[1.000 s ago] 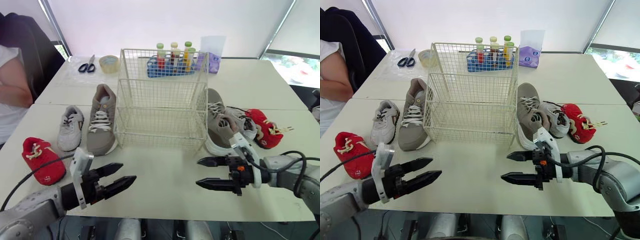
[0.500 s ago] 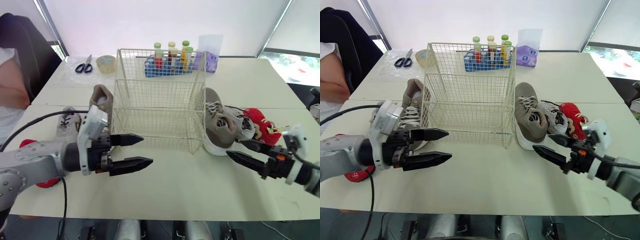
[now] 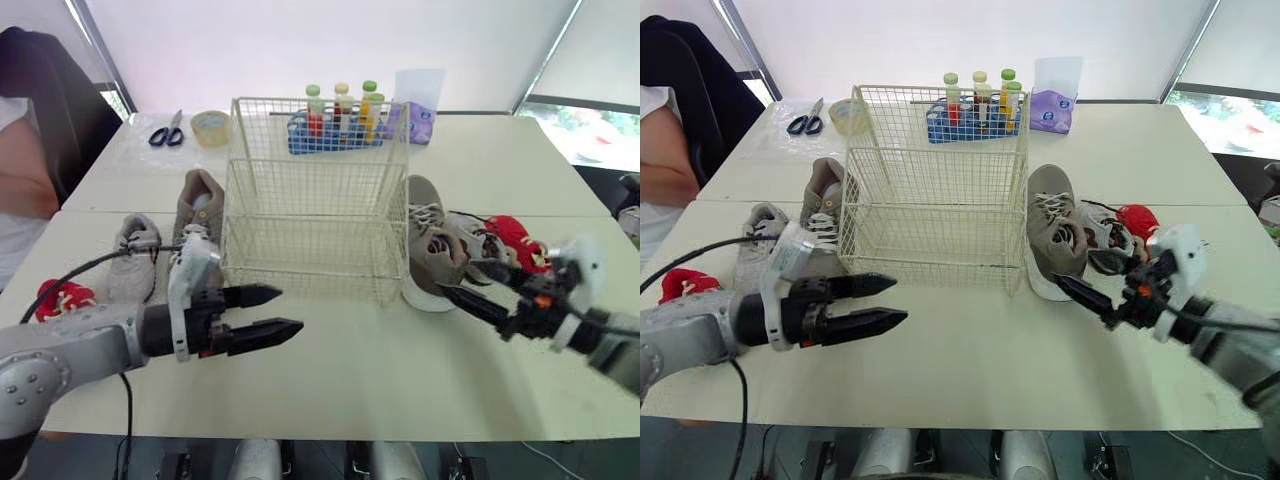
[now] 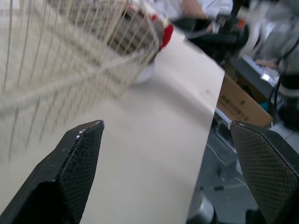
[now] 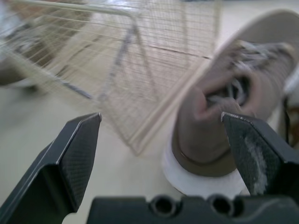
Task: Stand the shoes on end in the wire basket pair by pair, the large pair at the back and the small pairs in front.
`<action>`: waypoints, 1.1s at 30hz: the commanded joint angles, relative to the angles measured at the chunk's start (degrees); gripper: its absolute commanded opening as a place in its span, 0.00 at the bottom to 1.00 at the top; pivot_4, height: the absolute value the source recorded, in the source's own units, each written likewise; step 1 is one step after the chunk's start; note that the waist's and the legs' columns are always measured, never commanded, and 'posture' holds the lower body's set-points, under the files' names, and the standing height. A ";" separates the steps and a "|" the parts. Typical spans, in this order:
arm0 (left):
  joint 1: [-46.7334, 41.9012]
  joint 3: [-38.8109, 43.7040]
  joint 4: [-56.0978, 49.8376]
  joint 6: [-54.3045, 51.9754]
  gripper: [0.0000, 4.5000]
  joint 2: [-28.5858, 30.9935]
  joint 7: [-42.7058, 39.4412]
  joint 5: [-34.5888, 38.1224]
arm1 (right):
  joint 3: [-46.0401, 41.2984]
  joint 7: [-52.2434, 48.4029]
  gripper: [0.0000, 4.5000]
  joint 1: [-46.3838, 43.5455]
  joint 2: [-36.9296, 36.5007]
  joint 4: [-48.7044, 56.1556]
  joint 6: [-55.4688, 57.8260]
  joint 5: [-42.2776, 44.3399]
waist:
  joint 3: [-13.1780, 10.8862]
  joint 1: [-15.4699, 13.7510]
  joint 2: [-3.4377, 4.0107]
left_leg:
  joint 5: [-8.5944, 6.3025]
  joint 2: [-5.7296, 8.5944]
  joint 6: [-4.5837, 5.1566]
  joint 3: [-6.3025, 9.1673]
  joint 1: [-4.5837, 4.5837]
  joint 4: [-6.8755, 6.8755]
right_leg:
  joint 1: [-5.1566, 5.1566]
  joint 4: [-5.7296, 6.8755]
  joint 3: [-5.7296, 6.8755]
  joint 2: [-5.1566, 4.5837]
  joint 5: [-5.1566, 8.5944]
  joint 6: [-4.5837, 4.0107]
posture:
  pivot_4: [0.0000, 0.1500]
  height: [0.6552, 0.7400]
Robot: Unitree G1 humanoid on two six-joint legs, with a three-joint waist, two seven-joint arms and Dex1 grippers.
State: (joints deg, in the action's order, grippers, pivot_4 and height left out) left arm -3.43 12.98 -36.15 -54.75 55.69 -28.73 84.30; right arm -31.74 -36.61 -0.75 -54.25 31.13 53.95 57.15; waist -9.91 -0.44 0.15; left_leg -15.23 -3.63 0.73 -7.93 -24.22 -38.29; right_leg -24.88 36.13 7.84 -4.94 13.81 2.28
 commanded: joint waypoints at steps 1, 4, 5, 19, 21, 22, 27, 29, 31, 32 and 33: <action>1.50 2.33 -1.45 0.25 0.98 1.89 -4.69 -2.65 | 2.41 -9.16 1.00 -13.95 -9.52 -9.79 -2.94 -0.72 | -0.24 0.01 0.18 | 0.02 0.06 0.03 -0.02 0.05 -0.01 | -0.01 -0.03 -0.06 -0.03 0.03 -0.06 | 1.00 0.95; 0.21 3.40 -0.77 0.50 0.98 2.72 -5.58 -1.59 | 17.25 -18.69 1.00 -29.41 -10.29 -9.69 -3.79 -1.67 | -0.28 -0.02 0.07 | 0.07 -0.02 0.04 0.15 0.18 0.06 | 0.04 -0.06 -0.03 0.02 0.02 -0.15 | 1.00 0.95; -0.01 3.78 -0.89 0.34 0.98 2.90 -5.56 -0.91 | 21.48 -22.04 1.00 -32.66 -9.76 -9.49 -4.54 -3.13 | -0.28 0.00 0.05 | 0.13 -0.08 -0.06 0.17 0.16 0.14 | -0.04 -0.07 -0.05 0.10 0.01 -0.18 | 1.00 0.95; 10.09 11.74 -9.31 3.65 0.98 1.49 3.77 5.77 | 48.31 -41.19 1.00 -48.17 -2.66 -16.57 -11.26 -23.15 | -0.35 -0.22 -0.09 | 0.38 -0.03 -0.48 0.11 -0.24 0.13 | -0.33 0.03 -0.08 0.15 -0.20 -0.13 | 1.00 0.95; 10.55 11.59 -9.65 4.46 0.98 1.13 4.87 5.97 | 51.32 -39.50 1.00 -49.30 -0.47 -17.48 -12.53 -27.91 | -0.35 -0.19 -0.09 | 0.38 -0.04 -0.48 0.15 -0.19 0.13 | -0.33 0.08 -0.08 0.18 -0.21 -0.15 | 1.00 0.95; 10.60 11.27 -9.71 4.82 0.98 0.91 5.25 5.77 | 53.02 -38.51 1.00 -49.95 0.80 -18.02 -13.29 -30.55 | -0.34 -0.16 -0.09 | 0.38 -0.06 -0.48 0.17 -0.17 0.12 | -0.31 0.09 -0.08 0.21 -0.22 -0.16 | 1.00 0.95; 10.58 9.68 -9.86 6.06 1.00 -0.11 6.19 3.97 | 57.57 -34.29 0.79 -52.77 5.80 -17.75 -11.90 -38.21 | -0.34 0.09 -0.09 | 0.50 -0.10 -0.68 0.19 -0.13 0.13 | -0.39 0.27 -0.07 0.28 -0.25 -0.23 | 1.00 0.95; 10.80 9.36 -9.84 6.38 1.00 -0.46 6.17 3.35 | 58.01 -33.99 0.56 -52.84 6.07 -16.75 -11.63 -39.84 | -0.34 0.05 -0.09 | 0.60 -0.10 -0.85 0.19 -0.14 0.13 | -0.38 0.29 -0.06 0.28 -0.24 -0.23 | 1.00 0.95; 10.96 8.84 -9.74 6.70 1.00 -0.82 6.01 2.49 | 57.99 -33.98 0.33 -52.81 6.05 -15.76 -11.14 -40.75 | -0.34 -0.05 -0.10 | 0.60 -0.09 -0.85 0.19 -0.14 0.12 | -0.38 0.29 -0.06 0.28 -0.25 -0.23 | 1.00 0.95; 10.95 8.49 -9.63 6.85 1.00 -1.02 5.91 2.00 | 57.73 -33.93 0.23 -52.87 6.17 -15.17 -10.17 -40.63 | -0.34 -0.12 -0.09 | 0.60 -0.08 -0.85 0.19 -0.14 0.12 | -0.37 0.29 -0.06 0.27 -0.25 -0.23 | 1.00 0.95; 10.87 8.08 -9.44 7.00 1.00 -1.25 5.77 1.39 | 57.55 -33.83 0.11 -52.95 6.30 -14.52 -9.18 -40.59 | -0.34 -0.15 -0.10 | 0.60 -0.07 -0.85 0.19 -0.14 0.12 | -0.37 0.29 -0.06 0.26 -0.25 -0.23 | 1.00 0.95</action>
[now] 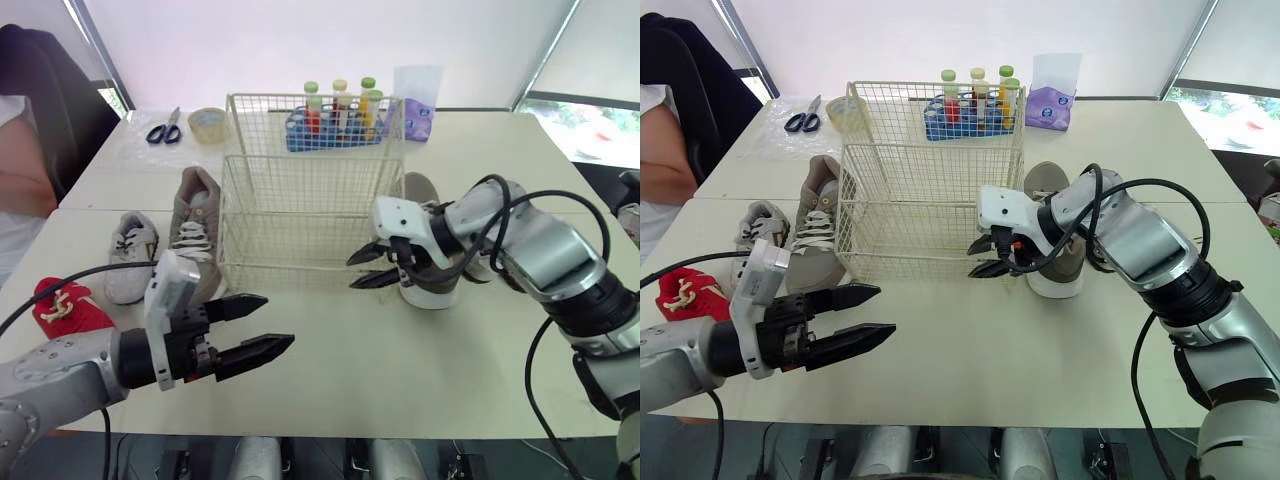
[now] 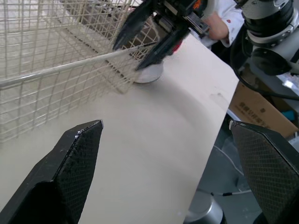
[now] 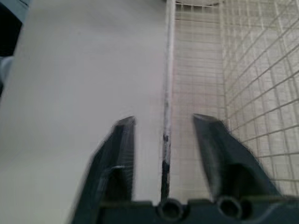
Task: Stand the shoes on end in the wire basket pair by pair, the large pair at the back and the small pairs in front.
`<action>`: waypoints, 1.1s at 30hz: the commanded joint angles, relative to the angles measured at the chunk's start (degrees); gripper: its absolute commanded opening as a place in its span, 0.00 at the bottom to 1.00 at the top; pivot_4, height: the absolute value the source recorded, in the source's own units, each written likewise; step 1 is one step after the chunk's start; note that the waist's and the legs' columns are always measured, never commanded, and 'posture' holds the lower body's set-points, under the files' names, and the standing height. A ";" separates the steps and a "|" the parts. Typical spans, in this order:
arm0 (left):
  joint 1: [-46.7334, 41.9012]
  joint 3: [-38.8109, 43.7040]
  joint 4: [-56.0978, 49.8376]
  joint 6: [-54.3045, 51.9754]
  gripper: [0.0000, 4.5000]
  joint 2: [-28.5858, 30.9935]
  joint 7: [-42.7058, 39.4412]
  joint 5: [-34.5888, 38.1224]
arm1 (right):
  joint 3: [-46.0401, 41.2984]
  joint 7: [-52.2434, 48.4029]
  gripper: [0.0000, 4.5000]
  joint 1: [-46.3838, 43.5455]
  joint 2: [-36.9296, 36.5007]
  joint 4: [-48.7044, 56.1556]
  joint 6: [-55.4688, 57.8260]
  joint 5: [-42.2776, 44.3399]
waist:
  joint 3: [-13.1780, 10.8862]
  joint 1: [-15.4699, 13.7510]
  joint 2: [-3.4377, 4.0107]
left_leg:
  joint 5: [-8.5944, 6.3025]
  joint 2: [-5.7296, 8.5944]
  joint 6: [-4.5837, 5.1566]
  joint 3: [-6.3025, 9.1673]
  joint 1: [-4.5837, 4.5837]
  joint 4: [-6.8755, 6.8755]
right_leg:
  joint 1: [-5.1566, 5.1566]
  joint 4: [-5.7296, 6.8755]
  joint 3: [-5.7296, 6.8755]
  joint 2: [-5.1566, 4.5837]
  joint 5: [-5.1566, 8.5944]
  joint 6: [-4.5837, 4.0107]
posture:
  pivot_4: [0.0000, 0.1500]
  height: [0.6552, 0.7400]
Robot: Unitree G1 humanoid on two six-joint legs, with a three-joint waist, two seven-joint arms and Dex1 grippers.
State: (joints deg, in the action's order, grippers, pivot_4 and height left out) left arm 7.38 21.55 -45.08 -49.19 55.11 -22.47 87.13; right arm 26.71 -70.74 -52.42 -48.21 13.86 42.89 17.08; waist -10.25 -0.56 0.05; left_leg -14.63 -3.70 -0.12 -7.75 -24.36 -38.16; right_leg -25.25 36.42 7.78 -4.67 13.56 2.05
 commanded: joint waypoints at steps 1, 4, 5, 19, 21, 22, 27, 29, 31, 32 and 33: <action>-0.12 -0.92 -0.41 1.57 1.00 -0.93 -0.48 -1.94 | -1.08 0.35 0.01 -1.27 0.22 3.44 2.70 -0.47 | 0.01 -0.01 -0.01 | 0.00 0.00 0.00 0.00 0.00 0.00 | 0.00 0.00 0.00 0.00 0.00 0.00 | 1.00 0.95; -0.77 -1.80 -0.08 1.83 1.00 -1.59 -0.50 -3.11 | -1.68 1.53 0.01 -1.19 0.61 5.37 5.74 -0.35 | 0.00 0.09 -0.01 | 0.00 -0.01 0.01 0.00 0.00 -0.02 | 0.01 0.01 0.00 0.02 0.00 0.00 | 1.00 0.95; -1.10 -2.17 0.17 2.01 1.00 -1.84 -0.49 -3.68 | -2.11 2.70 0.01 -1.10 1.18 5.99 7.02 -0.38 | 0.01 0.13 -0.01 | 0.00 -0.01 0.01 0.00 0.00 -0.01 | -0.01 0.01 0.00 0.02 0.00 0.00 | 1.00 0.95; -3.73 -4.14 2.83 2.04 1.00 -2.92 -2.16 -8.41 | -2.45 17.28 0.01 0.59 7.73 5.28 7.40 -6.56 | 0.05 0.95 -0.09 | 0.04 0.00 0.03 0.05 0.03 -0.11 | -0.06 0.40 0.00 -0.02 -0.01 -0.06 | 1.00 0.95; -4.05 -4.29 3.09 1.94 1.00 -2.93 -2.33 -8.63 | -1.76 16.81 0.01 0.65 6.76 3.77 4.15 -8.27 | 0.05 1.02 -0.09 | 0.03 0.01 0.05 0.04 0.03 -0.11 | -0.06 0.40 0.00 -0.03 -0.01 -0.05 | 1.00 0.95; -4.15 -4.36 3.12 1.90 1.00 -2.93 -2.38 -8.76 | -1.53 16.42 0.01 0.76 6.16 3.02 2.48 -9.04 | 0.05 1.07 -0.09 | 0.03 0.01 0.05 0.04 0.03 -0.11 | -0.07 0.40 0.00 -0.03 -0.01 -0.05 | 1.00 0.95; -4.23 -4.88 3.20 1.81 1.00 -3.07 -2.86 -9.78 | -0.88 13.54 0.01 2.41 3.55 1.66 -3.41 -11.22 | 0.05 1.00 -0.09 | 0.05 0.02 0.02 0.04 0.03 -0.11 | -0.07 0.42 0.00 -0.03 -0.01 -0.05 | 1.00 0.95; -4.29 -5.15 3.27 1.82 1.00 -3.19 -2.99 -10.08 | -1.06 12.72 0.01 2.82 3.25 1.56 -4.61 -11.60 | 0.05 1.08 -0.09 | 0.05 0.01 0.02 0.04 0.04 -0.11 | -0.07 0.43 0.00 -0.03 -0.01 -0.05 | 1.00 0.95; -4.37 -5.50 3.27 1.82 1.00 -3.39 -3.07 -10.46 | -2.05 10.98 0.01 3.68 2.70 3.17 -4.21 -10.08 | 0.05 1.05 -0.09 | 0.05 0.01 0.02 0.04 0.04 -0.11 | -0.07 0.44 0.00 -0.03 -0.01 -0.05 | 1.00 0.95; -4.39 -5.64 3.25 1.79 1.00 -3.49 -3.10 -10.60 | -2.56 9.98 0.01 4.34 2.19 4.25 -4.21 -9.35 | 0.05 1.00 -0.09 | 0.06 0.01 0.01 0.04 0.04 -0.11 | -0.07 0.45 0.00 -0.03 -0.01 -0.05 | 1.00 0.95; -4.39 -5.75 3.27 1.74 1.00 -3.60 -3.20 -10.72 | -2.87 8.93 0.01 5.04 1.61 5.29 -5.02 -8.87 | 0.05 0.89 -0.11 | 0.05 0.01 0.01 0.05 0.04 -0.11 | -0.06 0.45 0.00 -0.03 -0.01 -0.05 | 1.00 0.95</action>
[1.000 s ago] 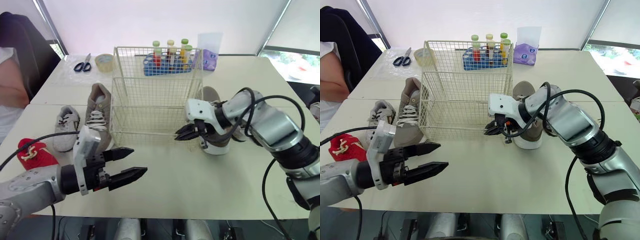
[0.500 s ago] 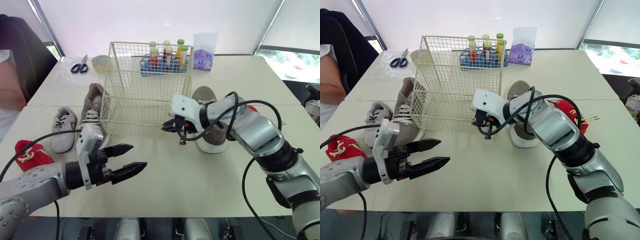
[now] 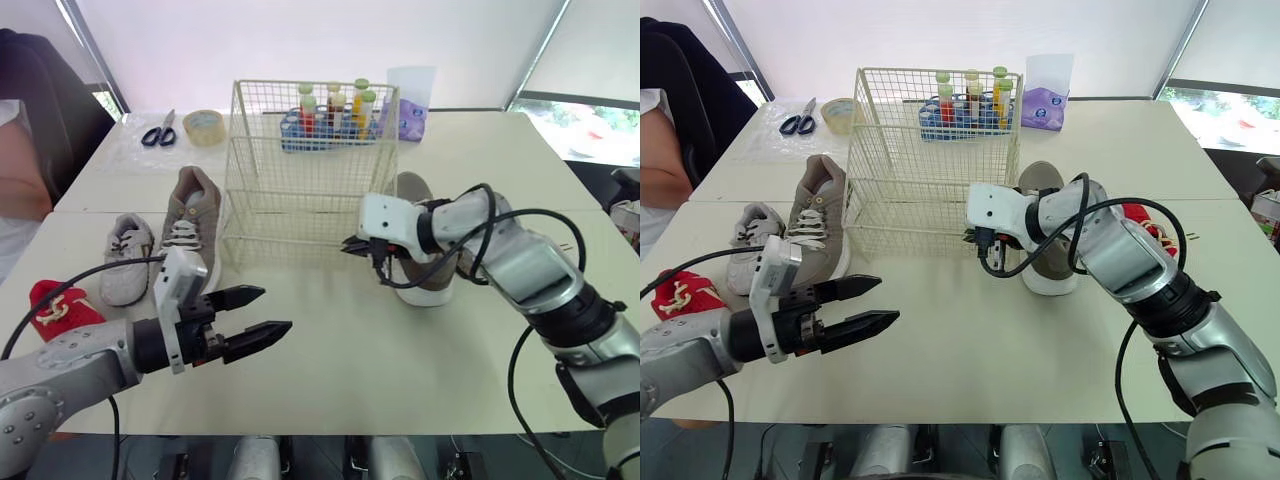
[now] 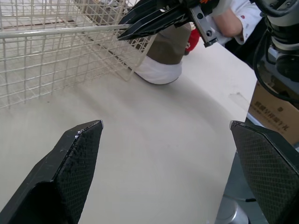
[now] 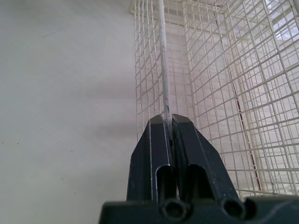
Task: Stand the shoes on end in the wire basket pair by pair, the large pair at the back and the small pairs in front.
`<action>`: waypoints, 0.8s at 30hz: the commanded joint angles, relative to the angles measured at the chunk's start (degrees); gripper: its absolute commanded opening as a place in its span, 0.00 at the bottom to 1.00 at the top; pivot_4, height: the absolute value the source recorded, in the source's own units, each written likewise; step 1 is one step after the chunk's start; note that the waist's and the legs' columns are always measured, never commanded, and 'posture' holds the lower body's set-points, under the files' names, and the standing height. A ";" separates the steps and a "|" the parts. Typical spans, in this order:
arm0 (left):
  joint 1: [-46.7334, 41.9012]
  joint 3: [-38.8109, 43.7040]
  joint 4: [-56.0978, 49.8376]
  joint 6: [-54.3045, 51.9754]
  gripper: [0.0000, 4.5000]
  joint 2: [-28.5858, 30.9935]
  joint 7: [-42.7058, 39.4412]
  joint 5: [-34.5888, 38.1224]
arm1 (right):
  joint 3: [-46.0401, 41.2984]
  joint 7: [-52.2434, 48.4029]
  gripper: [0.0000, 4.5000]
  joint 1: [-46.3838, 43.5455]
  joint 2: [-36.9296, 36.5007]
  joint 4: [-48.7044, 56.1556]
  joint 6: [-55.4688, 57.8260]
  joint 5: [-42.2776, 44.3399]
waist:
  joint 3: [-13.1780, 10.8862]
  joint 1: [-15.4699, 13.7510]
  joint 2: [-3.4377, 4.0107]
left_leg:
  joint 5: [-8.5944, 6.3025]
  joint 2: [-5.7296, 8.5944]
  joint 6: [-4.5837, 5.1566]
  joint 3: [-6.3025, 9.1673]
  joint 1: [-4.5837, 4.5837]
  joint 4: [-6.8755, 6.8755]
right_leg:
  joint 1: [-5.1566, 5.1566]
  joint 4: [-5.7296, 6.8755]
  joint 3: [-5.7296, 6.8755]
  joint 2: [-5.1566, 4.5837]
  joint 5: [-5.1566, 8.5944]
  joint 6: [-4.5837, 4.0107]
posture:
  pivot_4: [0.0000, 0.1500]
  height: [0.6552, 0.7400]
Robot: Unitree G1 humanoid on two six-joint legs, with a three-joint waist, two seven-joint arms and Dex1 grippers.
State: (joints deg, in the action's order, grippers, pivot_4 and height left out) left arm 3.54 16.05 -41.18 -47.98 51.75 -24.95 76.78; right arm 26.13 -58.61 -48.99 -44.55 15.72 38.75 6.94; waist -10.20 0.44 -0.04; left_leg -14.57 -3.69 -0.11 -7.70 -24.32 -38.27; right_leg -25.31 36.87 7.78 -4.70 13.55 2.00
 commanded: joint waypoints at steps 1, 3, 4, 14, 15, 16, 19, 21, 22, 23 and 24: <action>-0.55 -0.31 -0.61 0.49 1.00 -0.31 -0.80 -0.46 | -2.49 -3.85 0.01 2.08 -2.40 4.03 -1.56 1.39 | 0.01 -0.22 -0.01 | 0.00 0.00 0.00 0.01 0.00 0.00 | 0.00 0.00 0.00 0.00 0.00 0.00 | 1.00 0.95; -0.57 -0.73 -0.54 0.48 1.00 -0.49 -1.05 -0.88 | -2.78 -5.22 0.01 2.98 -2.96 4.94 -3.49 1.44 | 0.01 -0.15 -0.02 | -0.01 0.01 0.01 0.00 0.00 0.00 | 0.01 -0.01 0.00 -0.02 0.00 0.01 | 1.00 0.95; -0.58 -0.92 -0.49 0.51 1.00 -0.57 -1.19 -1.10 | -2.96 -5.70 0.01 3.23 -2.92 5.11 -4.48 1.39 | 0.01 -0.06 -0.02 | -0.01 0.01 0.01 0.00 0.00 0.00 | 0.00 -0.01 0.00 -0.02 0.00 0.01 | 1.00 0.95; -0.71 -1.85 -0.13 0.51 1.00 -1.22 -2.13 -2.47 | -3.78 -5.59 0.01 3.56 -0.62 5.72 -4.15 1.04 | 0.01 0.38 -0.02 | -0.01 -0.02 0.02 0.00 0.08 0.00 | -0.01 0.12 0.00 0.01 0.03 -0.05 | 1.00 0.95; -0.68 -1.88 -0.13 0.49 1.00 -1.28 -2.21 -2.58 | -3.72 -5.39 0.01 3.56 -0.44 5.75 -3.93 0.84 | 0.01 0.39 -0.02 | -0.01 -0.02 0.02 -0.01 0.09 0.01 | -0.01 0.12 -0.01 0.01 0.03 -0.05 | 1.00 0.95; -0.60 -1.91 -0.19 0.49 1.00 -1.36 -2.28 -2.72 | -3.63 -5.01 0.01 3.54 -0.16 5.79 -3.45 0.64 | 0.01 0.39 -0.02 | -0.01 -0.02 0.01 -0.01 0.10 0.00 | -0.01 0.13 -0.01 0.01 0.03 -0.05 | 1.00 0.95; -0.40 -2.05 -0.18 0.41 1.00 -1.63 -2.39 -3.29 | -4.11 -4.40 0.01 3.55 0.89 6.23 -1.43 1.43 | 0.02 0.51 -0.03 | -0.02 -0.04 0.03 -0.01 0.14 0.01 | 0.00 0.17 -0.01 0.03 0.04 -0.06 | 1.00 0.95; -0.03 -1.81 -0.04 0.32 1.00 -1.70 -2.64 -3.13 | -4.56 -4.76 0.01 3.84 0.86 6.86 -0.84 1.94 | 0.02 0.49 -0.04 | -0.03 -0.04 0.05 -0.01 0.17 0.01 | 0.00 0.22 -0.02 0.03 0.05 -0.09 | 1.00 0.95; 0.25 -1.55 0.09 0.25 1.00 -1.72 -2.74 -2.79 | -4.93 -5.04 0.07 4.05 0.64 7.26 -0.58 2.25 | 0.02 0.45 -0.04 | -0.03 -0.05 0.05 -0.01 0.17 0.01 | 0.00 0.23 -0.02 0.04 0.06 -0.10 | 1.00 0.95; 0.49 -1.34 0.23 0.22 1.00 -1.74 -2.84 -2.56 | -5.36 -5.35 0.15 4.20 0.44 7.66 -0.30 2.65 | 0.02 0.37 -0.04 | -0.04 -0.06 0.06 -0.01 0.17 0.02 | 0.00 0.23 -0.02 0.04 0.06 -0.10 | 1.00 0.95; 0.67 -1.20 0.43 0.20 1.00 -1.82 -2.92 -2.40 | -6.17 -5.67 0.20 4.23 0.41 8.09 0.19 3.54 | 0.02 0.30 -0.04 | -0.04 -0.06 0.07 -0.01 0.17 0.02 | 0.00 0.23 -0.02 0.04 0.06 -0.10 | 1.00 0.95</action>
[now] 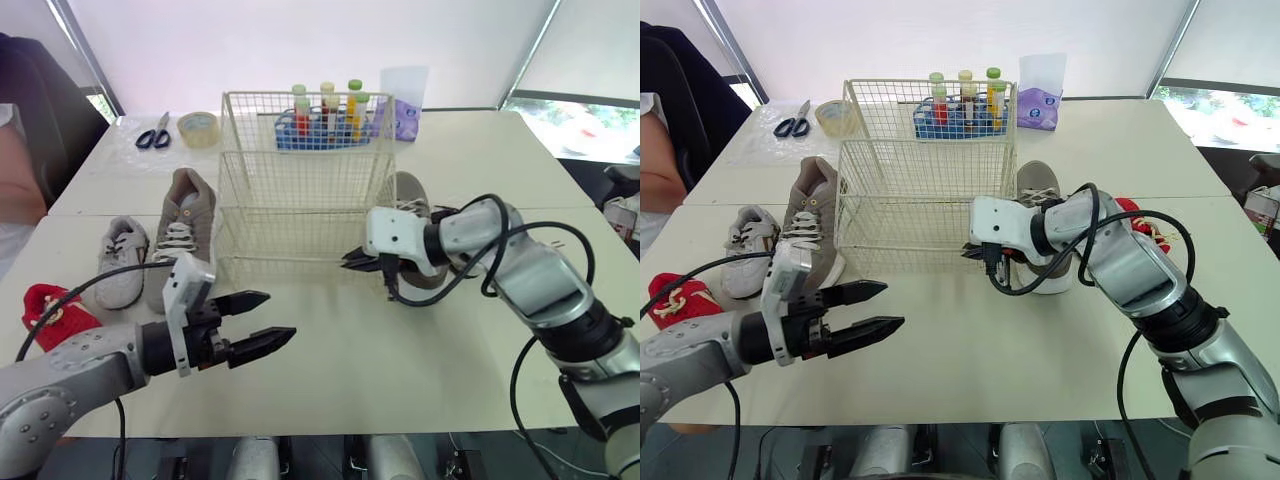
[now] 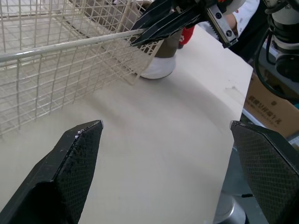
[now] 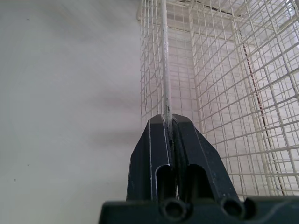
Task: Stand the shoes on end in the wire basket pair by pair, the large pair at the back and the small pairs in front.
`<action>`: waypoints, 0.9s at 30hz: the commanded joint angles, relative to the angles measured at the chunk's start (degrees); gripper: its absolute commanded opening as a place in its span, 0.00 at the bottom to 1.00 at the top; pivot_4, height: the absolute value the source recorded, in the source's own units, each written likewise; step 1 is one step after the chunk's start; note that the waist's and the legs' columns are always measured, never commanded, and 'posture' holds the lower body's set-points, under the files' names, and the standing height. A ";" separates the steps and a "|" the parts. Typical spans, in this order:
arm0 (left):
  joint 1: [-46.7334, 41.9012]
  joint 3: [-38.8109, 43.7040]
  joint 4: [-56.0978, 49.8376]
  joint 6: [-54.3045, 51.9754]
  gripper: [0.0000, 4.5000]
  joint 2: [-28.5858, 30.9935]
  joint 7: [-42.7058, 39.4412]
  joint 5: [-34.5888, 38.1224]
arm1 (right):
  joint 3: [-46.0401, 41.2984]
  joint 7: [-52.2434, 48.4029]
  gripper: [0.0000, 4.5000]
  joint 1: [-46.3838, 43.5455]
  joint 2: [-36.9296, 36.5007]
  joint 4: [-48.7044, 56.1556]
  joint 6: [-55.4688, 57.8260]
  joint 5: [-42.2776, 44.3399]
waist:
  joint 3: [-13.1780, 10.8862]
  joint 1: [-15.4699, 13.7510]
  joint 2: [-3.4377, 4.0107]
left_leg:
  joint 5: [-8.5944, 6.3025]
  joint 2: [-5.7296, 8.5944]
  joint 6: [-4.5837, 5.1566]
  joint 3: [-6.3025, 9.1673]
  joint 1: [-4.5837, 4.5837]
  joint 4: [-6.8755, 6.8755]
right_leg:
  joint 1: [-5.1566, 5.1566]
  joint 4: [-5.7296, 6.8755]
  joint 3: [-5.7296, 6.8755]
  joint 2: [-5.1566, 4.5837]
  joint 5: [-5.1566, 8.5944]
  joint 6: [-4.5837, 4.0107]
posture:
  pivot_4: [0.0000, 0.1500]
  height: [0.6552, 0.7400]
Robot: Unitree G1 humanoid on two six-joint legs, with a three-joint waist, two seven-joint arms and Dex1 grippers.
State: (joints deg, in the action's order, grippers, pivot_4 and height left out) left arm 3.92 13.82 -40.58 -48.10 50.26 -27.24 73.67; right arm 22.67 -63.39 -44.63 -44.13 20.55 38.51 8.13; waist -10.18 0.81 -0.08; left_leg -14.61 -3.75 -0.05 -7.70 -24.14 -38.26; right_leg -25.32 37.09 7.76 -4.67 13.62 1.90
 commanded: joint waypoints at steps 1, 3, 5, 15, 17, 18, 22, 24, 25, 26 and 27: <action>0.42 1.08 -0.08 0.32 1.00 -0.42 -0.62 0.82 | -3.70 -1.09 0.31 -0.19 0.17 3.74 1.31 3.64 | 0.00 -0.10 0.00 | -0.01 0.00 0.02 0.00 0.00 0.00 | 0.00 0.00 0.00 -0.01 0.00 0.00 | 1.00 0.95; 0.29 0.84 0.36 0.32 1.00 -0.67 -0.74 0.68 | -8.17 -0.77 0.53 -1.96 2.31 4.78 7.28 9.86 | 0.00 -0.13 -0.01 | -0.03 0.01 0.06 0.00 0.00 0.00 | 0.01 0.00 0.00 -0.02 0.00 0.00 | 1.00 0.95; -0.05 0.61 0.78 0.23 1.00 -0.84 -0.96 0.47 | -13.04 -0.40 0.53 -4.30 3.90 4.98 13.07 15.89 | 0.00 -0.13 -0.01 | -0.03 0.01 0.06 0.01 0.00 -0.01 | 0.02 0.01 0.00 -0.02 0.00 0.00 | 1.00 0.95; -3.90 1.40 2.05 -0.35 1.00 -1.01 -2.79 6.11 | -51.66 12.89 0.82 -10.79 2.14 -10.18 37.15 37.08 | 0.13 -1.02 -0.26 | -0.08 0.04 0.13 0.03 -0.01 -0.01 | 0.08 -0.03 0.01 -0.07 -0.01 -0.01 | 1.00 0.95; -5.01 0.49 1.65 -0.54 1.00 -1.18 -3.20 7.96 | -55.77 14.79 0.99 -1.88 -0.23 -7.72 36.79 36.08 | 0.17 -1.55 -0.32 | -0.12 0.04 0.21 0.01 -0.01 0.00 | 0.10 -0.09 0.01 -0.09 -0.01 -0.01 | 1.00 0.95; -5.74 -0.45 1.55 -0.44 1.00 -1.91 -2.80 8.71 | -58.39 15.62 0.99 3.72 -0.45 -5.14 37.24 36.41 | 0.20 -1.68 -0.37 | -0.13 0.05 0.23 0.01 -0.01 0.01 | 0.13 -0.12 0.00 -0.10 0.00 -0.01 | 1.00 0.95; -7.43 -6.13 1.69 0.52 1.00 -6.92 -0.94 5.60 | -65.79 21.48 0.99 19.60 3.84 4.60 36.56 38.42 | 0.18 -1.39 -0.11 | -0.14 0.12 0.24 -0.02 -0.02 0.01 | 0.10 0.00 -0.14 -0.15 0.00 0.03 | 1.00 0.95; -7.83 -8.74 1.72 0.57 1.00 -8.93 -0.58 3.31 | -67.91 26.23 0.99 23.54 7.66 8.71 34.68 38.26 | 0.20 -1.11 -0.09 | -0.13 0.09 0.23 -0.04 0.13 0.02 | 0.13 0.02 -0.28 0.00 0.00 0.04 | 1.00 0.95; -8.50 -9.94 1.82 0.59 1.00 -9.79 -0.56 2.14 | -68.13 28.71 0.99 26.96 10.01 12.64 33.39 37.61 | 0.19 -1.02 -0.10 | -0.12 0.09 0.21 -0.04 0.20 0.03 | 0.15 0.03 -0.32 0.09 0.00 0.04 | 1.00 0.95; -9.08 -10.87 1.92 0.68 1.00 -10.21 -0.83 0.86 | -67.52 30.43 0.99 30.29 11.79 16.30 31.61 36.70 | 0.21 -1.20 -0.12 | -0.10 0.09 0.18 -0.03 0.24 0.04 | 0.15 0.04 -0.40 0.16 0.03 0.08 | 1.00 0.95; -9.44 -11.46 1.99 0.76 1.00 -10.48 -1.12 -0.11 | -66.93 31.74 0.99 32.73 12.87 18.77 30.10 36.26 | 0.22 -1.41 -0.13 | -0.07 0.09 0.12 0.02 0.30 0.08 | 0.18 0.03 -0.41 0.19 0.09 0.15 | 1.00 0.95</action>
State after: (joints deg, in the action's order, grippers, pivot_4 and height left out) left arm -4.76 2.54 -37.90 -48.19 39.76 -27.94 75.08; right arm -44.01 -33.87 -12.97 -31.87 34.51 71.30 44.64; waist -9.97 -0.60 -0.21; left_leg -14.68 -3.69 0.06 -7.67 -23.76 -38.16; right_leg -25.08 37.11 7.35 -4.42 13.74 2.10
